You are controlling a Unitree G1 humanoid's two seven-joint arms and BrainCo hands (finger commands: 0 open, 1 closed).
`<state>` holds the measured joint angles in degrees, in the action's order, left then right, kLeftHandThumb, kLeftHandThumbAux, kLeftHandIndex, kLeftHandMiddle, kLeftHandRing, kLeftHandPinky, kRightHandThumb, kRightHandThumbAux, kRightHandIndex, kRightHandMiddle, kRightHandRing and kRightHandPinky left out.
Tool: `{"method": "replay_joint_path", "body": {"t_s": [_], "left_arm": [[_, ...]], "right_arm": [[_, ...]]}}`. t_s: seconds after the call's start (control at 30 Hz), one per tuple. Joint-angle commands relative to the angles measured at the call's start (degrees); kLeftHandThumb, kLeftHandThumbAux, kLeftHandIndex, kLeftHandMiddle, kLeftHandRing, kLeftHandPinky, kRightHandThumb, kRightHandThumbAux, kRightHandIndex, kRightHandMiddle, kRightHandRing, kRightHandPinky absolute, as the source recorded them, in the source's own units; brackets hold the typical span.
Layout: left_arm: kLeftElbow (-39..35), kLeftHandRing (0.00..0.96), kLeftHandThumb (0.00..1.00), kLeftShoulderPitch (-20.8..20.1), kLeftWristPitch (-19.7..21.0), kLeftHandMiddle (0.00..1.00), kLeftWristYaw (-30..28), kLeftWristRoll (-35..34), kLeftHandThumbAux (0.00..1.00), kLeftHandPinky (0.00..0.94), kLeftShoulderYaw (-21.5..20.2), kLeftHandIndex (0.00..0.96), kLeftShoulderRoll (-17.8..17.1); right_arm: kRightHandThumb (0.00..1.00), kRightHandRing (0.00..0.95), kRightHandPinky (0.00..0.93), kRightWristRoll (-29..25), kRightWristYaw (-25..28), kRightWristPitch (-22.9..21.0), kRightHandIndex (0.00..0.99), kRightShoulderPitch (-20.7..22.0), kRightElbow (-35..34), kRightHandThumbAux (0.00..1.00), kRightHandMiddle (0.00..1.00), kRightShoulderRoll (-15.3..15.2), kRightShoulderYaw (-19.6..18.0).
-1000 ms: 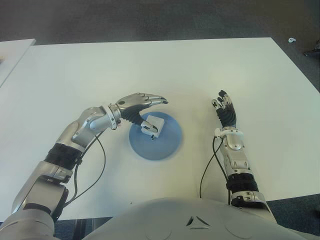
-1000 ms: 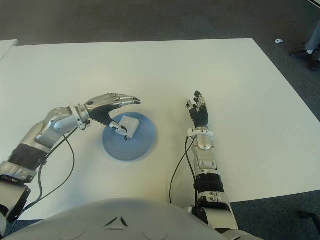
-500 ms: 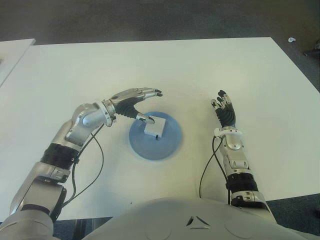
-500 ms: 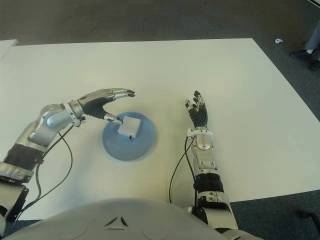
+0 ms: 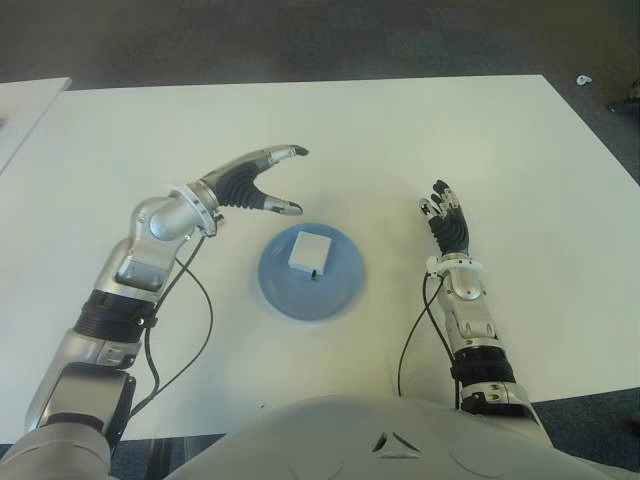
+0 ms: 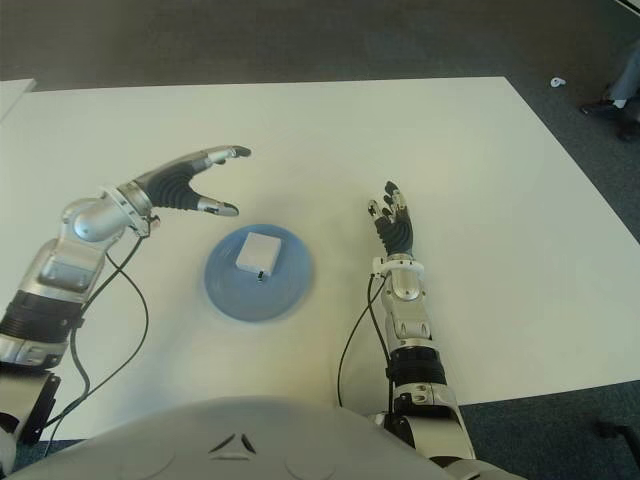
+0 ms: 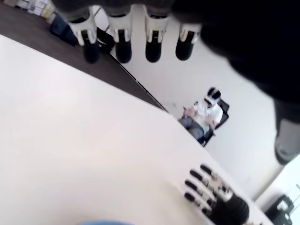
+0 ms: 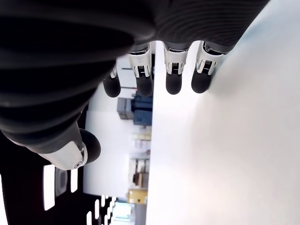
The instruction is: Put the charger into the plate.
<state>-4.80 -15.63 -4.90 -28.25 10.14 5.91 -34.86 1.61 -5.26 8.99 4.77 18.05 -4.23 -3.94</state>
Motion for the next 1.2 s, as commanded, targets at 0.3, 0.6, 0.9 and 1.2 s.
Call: {"method": "replay_joint_path", "body": {"t_s": [0.3,0.6,0.9,1.2], "left_arm": [[22.1,0.082,0.042,3.8,-9.4,0.091,13.1,-10.6,0.682,0.098,-11.0,0.078,15.8],[40.5,0.017,0.024,3.4,-22.2,0.021,17.6,-11.4,0.607,0.016,-12.6,0.012,21.8],[46.5,0.000,0.009,2.5,-23.6,0.000,16.1,-12.3,0.547,0.000,-13.5,0.000,21.3],[46.0,0.000,0.000,4.6,-23.0,0.000,14.5,-13.5,0.498,0.000,-13.2,0.000,22.5]], "right_arm": [[0.047,0.015,0.039,0.0,-0.3,0.1,0.000,0.2,1.7,0.554,0.016,1.1,0.0],[0.024,0.010,0.026,-0.1,-0.1,0.3,0.000,-0.2,1.4,0.513,0.017,1.1,0.0],[0.010,0.010,0.021,-0.1,0.0,-0.4,0.000,-0.7,0.1,0.517,0.020,1.1,-0.1],[0.008,0.009,0.017,0.0,0.0,-0.5,0.000,-1.1,-0.7,0.505,0.020,0.8,-0.2]]}}
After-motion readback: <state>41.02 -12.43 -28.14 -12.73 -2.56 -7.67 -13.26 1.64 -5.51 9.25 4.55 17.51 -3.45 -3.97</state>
